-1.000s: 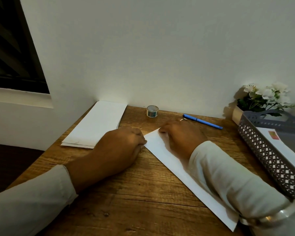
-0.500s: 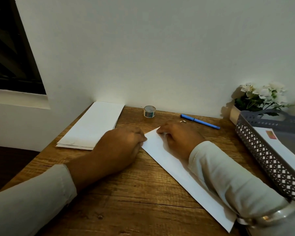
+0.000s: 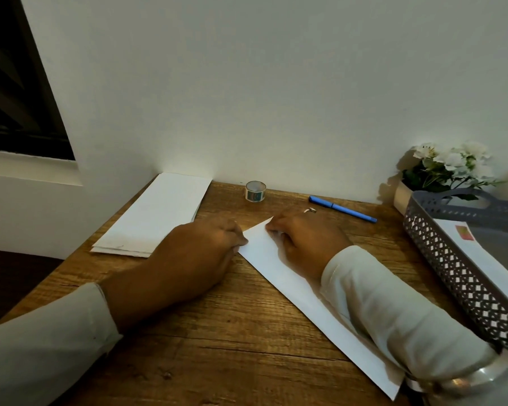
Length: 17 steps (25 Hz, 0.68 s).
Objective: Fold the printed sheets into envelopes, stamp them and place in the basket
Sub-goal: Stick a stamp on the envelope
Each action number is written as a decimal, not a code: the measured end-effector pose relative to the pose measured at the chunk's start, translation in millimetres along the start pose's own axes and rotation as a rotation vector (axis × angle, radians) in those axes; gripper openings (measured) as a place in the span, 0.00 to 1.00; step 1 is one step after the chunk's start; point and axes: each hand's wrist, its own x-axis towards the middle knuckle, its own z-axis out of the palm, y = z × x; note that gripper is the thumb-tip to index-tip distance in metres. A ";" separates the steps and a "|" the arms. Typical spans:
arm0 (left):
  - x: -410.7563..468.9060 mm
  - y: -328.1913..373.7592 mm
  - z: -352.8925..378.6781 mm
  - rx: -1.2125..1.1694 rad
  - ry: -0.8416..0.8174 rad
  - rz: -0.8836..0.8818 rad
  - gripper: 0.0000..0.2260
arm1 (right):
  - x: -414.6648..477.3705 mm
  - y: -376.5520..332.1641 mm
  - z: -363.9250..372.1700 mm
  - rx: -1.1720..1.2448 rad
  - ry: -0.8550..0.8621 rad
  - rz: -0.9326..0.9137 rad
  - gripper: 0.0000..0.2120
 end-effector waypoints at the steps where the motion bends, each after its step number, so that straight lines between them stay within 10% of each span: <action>1: 0.3 -1.0 0.8 -0.003 -0.004 -0.003 0.14 | -1.1 -5.4 1.4 0.005 -0.005 -0.043 0.19; 17: 0.8 -3.0 -0.4 -0.033 -0.034 -0.007 0.14 | 5.7 2.4 0.8 0.020 -0.010 0.045 0.21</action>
